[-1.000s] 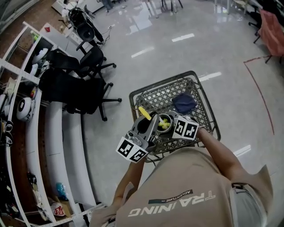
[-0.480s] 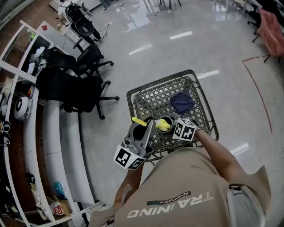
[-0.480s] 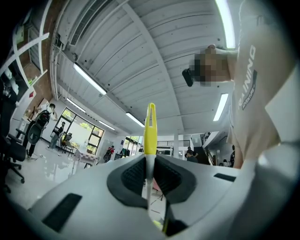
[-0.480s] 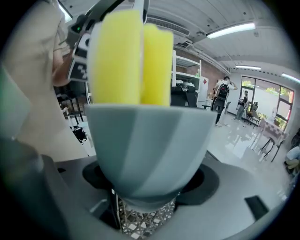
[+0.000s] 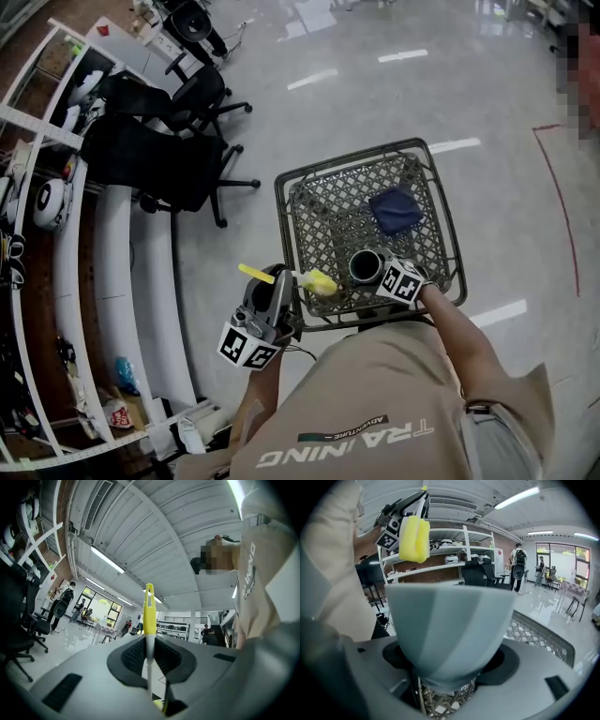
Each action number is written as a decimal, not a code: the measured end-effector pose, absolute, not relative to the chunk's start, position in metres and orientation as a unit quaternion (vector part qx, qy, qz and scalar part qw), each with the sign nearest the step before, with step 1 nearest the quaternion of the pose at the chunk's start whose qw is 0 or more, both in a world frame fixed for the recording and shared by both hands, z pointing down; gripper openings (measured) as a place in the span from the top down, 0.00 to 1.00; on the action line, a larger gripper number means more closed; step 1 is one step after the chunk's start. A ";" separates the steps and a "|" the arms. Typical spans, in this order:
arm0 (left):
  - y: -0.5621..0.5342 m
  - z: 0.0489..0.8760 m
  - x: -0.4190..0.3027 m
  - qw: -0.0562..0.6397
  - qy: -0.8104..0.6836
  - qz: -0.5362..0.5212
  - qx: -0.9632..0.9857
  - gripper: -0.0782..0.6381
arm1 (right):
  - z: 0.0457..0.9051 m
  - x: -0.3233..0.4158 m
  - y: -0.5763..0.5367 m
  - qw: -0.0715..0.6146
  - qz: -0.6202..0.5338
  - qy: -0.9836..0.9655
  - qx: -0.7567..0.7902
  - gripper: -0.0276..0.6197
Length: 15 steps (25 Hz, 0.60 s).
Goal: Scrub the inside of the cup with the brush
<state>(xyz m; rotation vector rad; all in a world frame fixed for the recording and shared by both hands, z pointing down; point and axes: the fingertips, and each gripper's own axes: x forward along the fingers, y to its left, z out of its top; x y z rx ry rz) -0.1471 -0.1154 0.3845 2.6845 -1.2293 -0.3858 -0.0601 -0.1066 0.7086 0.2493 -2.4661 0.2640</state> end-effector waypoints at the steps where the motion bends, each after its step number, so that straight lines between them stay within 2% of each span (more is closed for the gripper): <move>1: -0.113 0.390 -0.148 0.087 -0.416 -0.120 0.897 0.83 | 0.714 -0.060 -0.108 0.320 0.102 -0.937 0.094 0.37; 7: -0.106 0.406 -0.144 0.117 -0.437 -0.087 0.888 0.83 | 0.752 -0.060 -0.137 0.318 0.084 -0.938 0.107 0.37; 15: -0.107 0.423 -0.146 0.142 -0.465 -0.056 0.872 0.83 | 0.812 -0.100 -0.190 0.310 0.070 -0.942 0.106 0.37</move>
